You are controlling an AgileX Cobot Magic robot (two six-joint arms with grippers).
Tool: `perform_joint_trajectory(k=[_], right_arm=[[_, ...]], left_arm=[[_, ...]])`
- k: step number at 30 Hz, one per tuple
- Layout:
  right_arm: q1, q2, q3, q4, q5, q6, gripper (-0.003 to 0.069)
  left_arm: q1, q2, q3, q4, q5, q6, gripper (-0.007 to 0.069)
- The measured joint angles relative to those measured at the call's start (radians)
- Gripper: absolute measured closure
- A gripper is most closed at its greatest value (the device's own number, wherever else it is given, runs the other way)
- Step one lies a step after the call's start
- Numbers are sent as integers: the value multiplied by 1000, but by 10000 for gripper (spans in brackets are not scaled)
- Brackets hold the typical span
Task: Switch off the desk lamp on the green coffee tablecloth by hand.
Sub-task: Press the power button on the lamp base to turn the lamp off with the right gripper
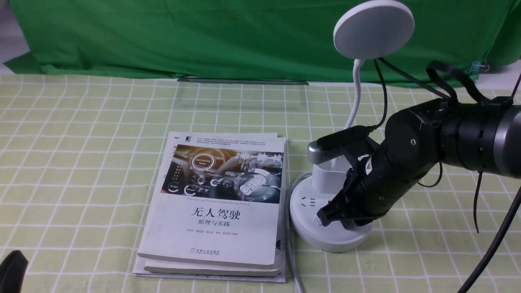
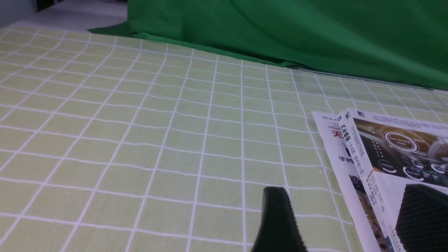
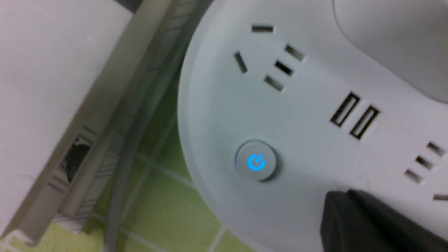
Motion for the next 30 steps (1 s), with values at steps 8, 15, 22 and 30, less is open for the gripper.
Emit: perform_joint_trajectory(k=[8,15,22,30], right_arm=[[0,-7,-7,-3,8,0,613],[0,-64,11,-7,8,0,613],[0,-113,11,-7,5,0,613],[0,-84,11,-7,-9,0,613]], left_arm=[[0,0,0,0,0,0,214],[0,0,0,0,0,0,214],[0,0,0,0,0,0,214],[0,0,0,0,0,0,214]])
